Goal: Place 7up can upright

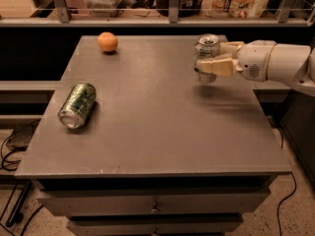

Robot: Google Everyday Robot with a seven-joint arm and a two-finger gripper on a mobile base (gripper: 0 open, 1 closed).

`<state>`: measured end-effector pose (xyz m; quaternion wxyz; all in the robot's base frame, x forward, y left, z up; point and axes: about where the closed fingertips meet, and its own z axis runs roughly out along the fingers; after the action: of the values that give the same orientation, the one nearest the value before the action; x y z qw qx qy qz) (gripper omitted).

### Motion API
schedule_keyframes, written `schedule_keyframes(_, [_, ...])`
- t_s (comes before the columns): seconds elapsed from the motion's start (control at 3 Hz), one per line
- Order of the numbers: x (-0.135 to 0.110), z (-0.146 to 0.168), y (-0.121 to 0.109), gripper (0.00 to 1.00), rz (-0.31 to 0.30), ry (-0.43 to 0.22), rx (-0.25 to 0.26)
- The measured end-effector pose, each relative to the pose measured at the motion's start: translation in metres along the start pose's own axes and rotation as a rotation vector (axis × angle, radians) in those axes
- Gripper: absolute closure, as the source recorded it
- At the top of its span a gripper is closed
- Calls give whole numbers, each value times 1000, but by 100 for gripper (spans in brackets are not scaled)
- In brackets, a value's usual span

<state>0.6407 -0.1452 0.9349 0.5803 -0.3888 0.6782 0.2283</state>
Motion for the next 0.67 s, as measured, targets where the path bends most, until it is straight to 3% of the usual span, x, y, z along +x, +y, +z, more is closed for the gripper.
schedule_keyframes(0.67, [16,16,12,30,-5,-73,-4])
